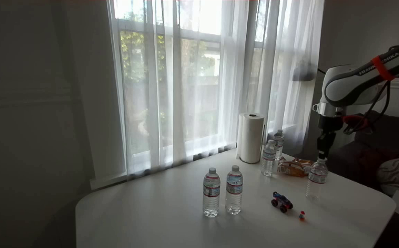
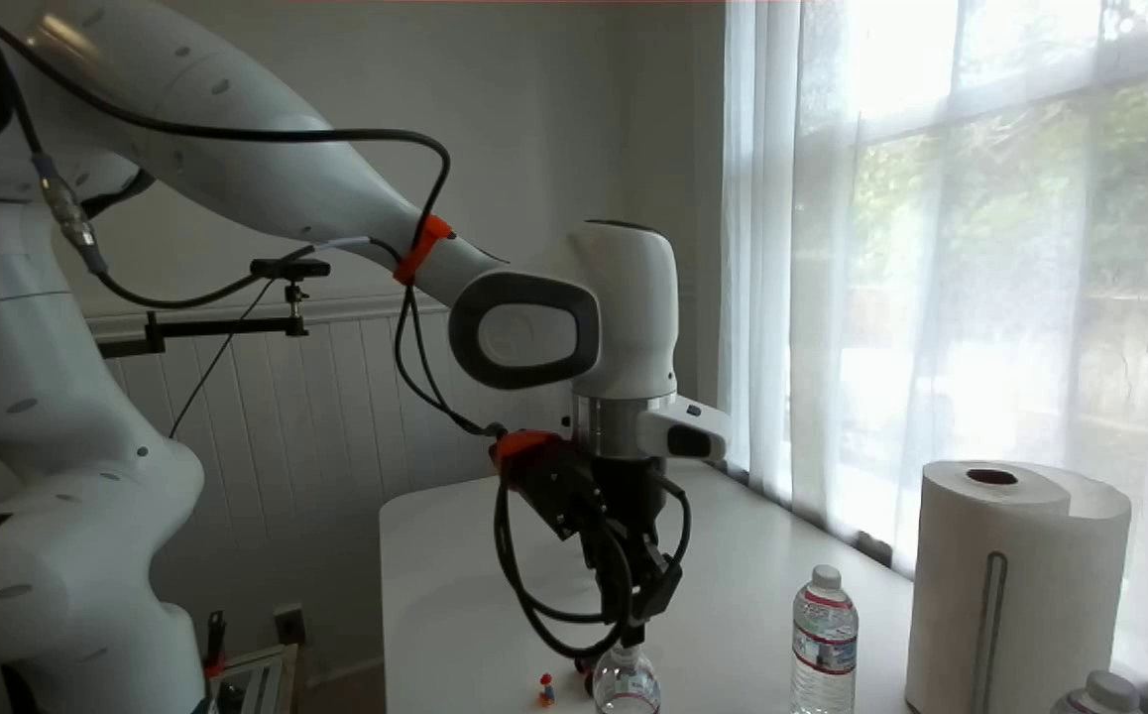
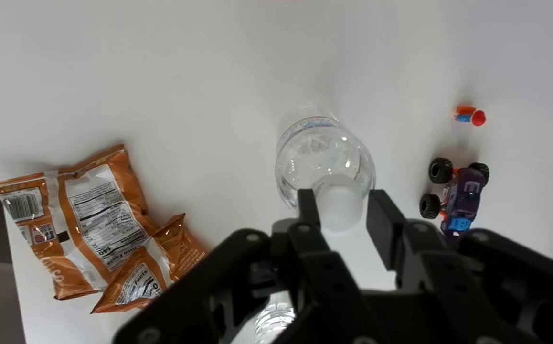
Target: Put the small white cap on the open water bottle
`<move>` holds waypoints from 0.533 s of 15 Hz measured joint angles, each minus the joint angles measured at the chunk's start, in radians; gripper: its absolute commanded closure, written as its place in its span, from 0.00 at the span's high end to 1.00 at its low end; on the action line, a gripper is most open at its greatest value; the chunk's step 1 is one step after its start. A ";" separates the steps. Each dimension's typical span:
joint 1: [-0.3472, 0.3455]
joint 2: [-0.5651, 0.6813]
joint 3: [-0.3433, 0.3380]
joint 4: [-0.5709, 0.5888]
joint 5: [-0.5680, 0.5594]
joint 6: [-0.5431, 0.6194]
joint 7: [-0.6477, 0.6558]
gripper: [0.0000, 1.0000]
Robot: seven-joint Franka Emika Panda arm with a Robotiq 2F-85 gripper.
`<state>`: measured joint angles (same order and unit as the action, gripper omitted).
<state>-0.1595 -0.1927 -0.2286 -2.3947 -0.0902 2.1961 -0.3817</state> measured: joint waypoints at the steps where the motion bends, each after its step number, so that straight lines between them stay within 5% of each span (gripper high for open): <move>1: 0.000 0.000 0.000 0.000 0.000 0.000 0.000 0.63; 3: 0.000 0.000 0.000 0.000 0.000 0.000 -0.001 0.74; 5: 0.000 0.000 0.000 0.000 0.000 0.000 -0.001 0.97; 8: 0.000 0.000 0.000 0.000 0.000 0.000 -0.002 1.00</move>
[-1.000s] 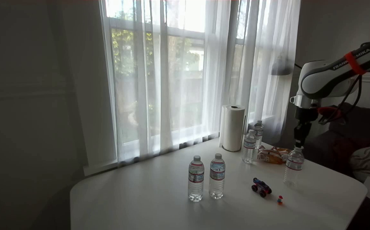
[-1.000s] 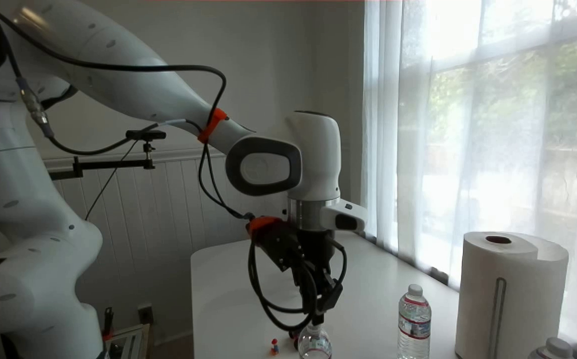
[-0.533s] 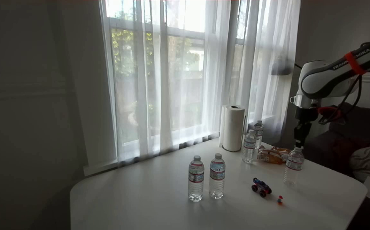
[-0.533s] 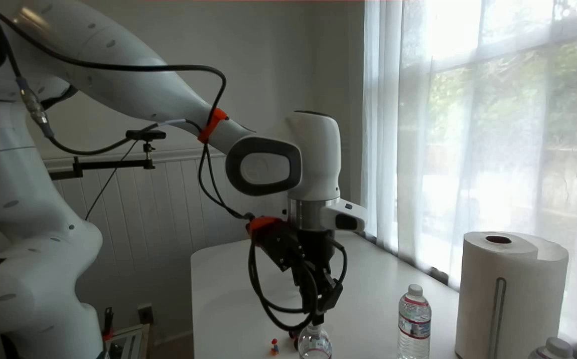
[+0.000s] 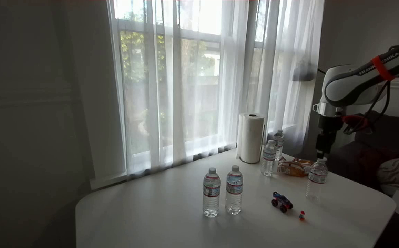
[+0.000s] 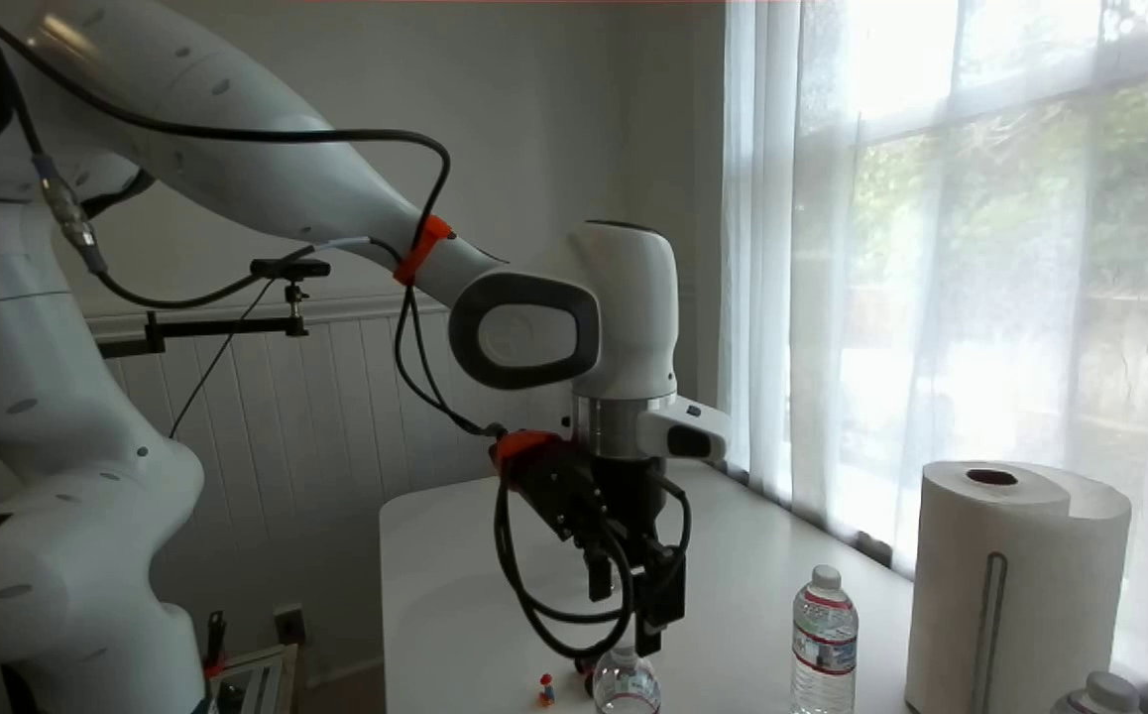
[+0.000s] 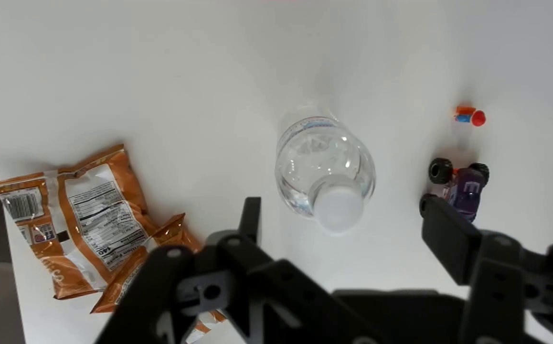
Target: Put the small white cap on the open water bottle
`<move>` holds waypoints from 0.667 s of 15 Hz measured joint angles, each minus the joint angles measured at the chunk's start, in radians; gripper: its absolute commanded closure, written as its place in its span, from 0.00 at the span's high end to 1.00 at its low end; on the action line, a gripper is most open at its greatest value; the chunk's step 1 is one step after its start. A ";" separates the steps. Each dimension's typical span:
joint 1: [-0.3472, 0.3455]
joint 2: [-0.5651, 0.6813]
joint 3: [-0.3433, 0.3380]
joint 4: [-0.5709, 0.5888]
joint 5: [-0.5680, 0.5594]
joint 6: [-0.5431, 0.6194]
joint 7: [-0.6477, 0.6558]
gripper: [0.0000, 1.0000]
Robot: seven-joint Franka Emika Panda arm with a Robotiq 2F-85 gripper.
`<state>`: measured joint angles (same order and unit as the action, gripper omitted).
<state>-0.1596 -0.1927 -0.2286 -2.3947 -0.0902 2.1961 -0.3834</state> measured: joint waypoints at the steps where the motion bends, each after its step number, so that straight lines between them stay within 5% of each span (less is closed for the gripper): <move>1: 0.000 0.000 0.000 0.000 0.000 0.000 0.000 1.00; 10: 0.000 -0.079 0.001 0.001 -0.017 -0.027 0.000 1.00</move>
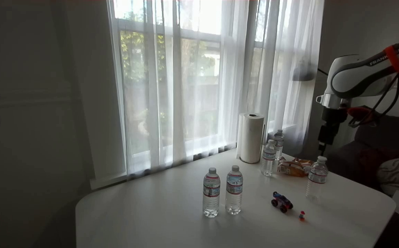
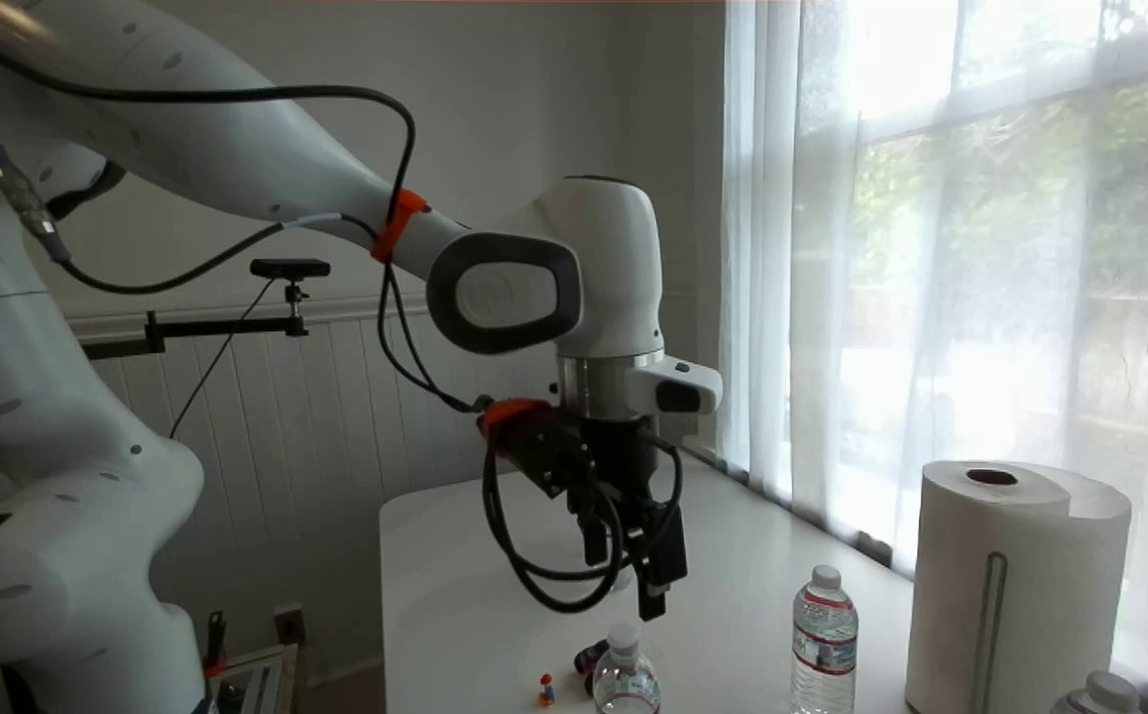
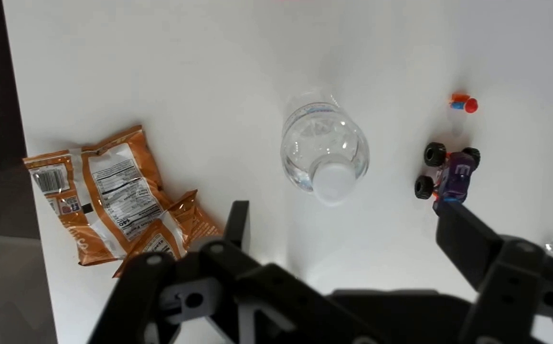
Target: Put the small white cap on the open water bottle
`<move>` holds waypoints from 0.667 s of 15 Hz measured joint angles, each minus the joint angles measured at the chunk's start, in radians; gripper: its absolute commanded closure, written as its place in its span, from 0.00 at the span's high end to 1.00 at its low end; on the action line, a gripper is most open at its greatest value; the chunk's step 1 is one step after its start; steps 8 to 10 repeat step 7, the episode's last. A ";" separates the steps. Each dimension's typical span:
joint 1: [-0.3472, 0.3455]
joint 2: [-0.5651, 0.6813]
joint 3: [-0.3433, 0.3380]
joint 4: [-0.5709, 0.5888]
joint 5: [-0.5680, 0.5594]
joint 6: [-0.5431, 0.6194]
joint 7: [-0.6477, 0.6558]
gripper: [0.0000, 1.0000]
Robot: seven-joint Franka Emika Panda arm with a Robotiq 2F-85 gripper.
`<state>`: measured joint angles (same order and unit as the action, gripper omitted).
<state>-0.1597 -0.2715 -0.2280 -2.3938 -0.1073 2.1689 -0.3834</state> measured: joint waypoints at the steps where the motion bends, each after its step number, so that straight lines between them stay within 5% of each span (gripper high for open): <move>1: 0.000 -0.013 0.000 0.000 -0.003 -0.007 0.000 1.00; 10: 0.000 -0.059 0.000 -0.001 -0.010 -0.025 0.000 1.00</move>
